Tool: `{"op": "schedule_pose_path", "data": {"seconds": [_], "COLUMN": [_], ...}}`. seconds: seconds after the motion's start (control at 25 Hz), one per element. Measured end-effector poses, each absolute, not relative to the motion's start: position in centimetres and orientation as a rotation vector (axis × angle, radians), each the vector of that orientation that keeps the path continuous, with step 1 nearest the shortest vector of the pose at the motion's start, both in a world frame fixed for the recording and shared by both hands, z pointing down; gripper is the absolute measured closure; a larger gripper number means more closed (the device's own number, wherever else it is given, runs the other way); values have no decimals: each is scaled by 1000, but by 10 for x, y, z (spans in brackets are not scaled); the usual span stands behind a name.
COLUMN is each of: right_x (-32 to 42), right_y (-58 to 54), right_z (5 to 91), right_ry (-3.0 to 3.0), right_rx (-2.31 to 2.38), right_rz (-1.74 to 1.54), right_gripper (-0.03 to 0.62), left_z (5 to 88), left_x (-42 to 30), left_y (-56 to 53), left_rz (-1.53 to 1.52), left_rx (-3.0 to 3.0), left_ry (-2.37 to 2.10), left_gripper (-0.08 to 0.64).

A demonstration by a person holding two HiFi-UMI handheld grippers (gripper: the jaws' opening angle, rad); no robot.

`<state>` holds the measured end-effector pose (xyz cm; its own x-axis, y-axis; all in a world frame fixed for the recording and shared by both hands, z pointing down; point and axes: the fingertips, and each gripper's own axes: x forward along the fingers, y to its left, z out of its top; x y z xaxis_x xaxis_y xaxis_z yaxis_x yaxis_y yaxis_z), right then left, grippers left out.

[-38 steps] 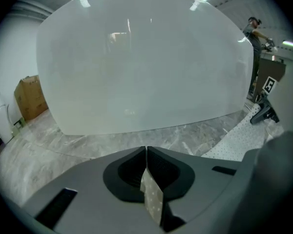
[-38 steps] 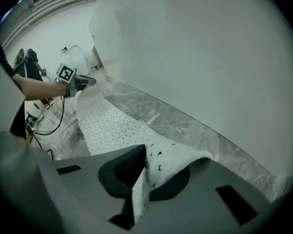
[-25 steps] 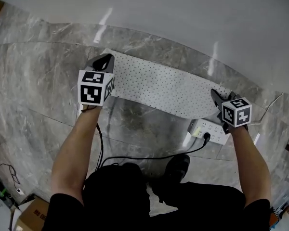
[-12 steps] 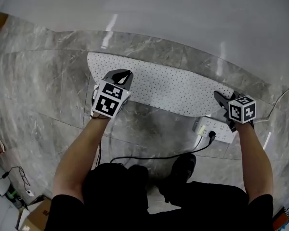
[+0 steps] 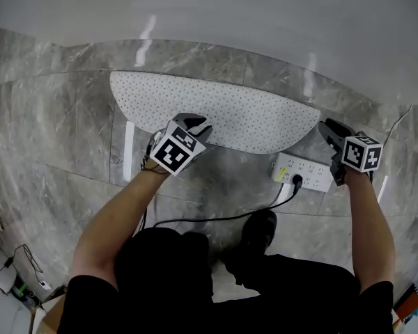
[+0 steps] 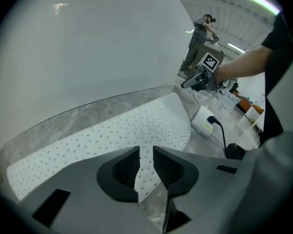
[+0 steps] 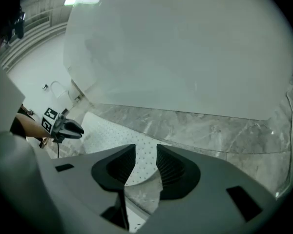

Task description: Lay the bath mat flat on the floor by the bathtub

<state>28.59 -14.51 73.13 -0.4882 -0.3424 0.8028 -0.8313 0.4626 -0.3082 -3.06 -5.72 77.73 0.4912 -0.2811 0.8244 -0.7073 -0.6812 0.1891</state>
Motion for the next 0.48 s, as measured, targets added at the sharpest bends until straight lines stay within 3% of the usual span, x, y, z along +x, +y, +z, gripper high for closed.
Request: {"op": "schedule_pose_path", "data": {"seconds": [0.32, 0.48], "right_x": [172, 127], "right_y": [-69, -14], "right_z": [750, 773], "right_ry": [-2136, -2079], "right_rx": [585, 295], "right_rz": [803, 551], "right_gripper": [453, 444], "left_z": [776, 792], "left_x": [5, 12], "left_y": [-55, -37], "left_rz": [1035, 1133], "left_rx": [2254, 2279], "left_ry": [-772, -722], "left_gripper": [436, 383]}}
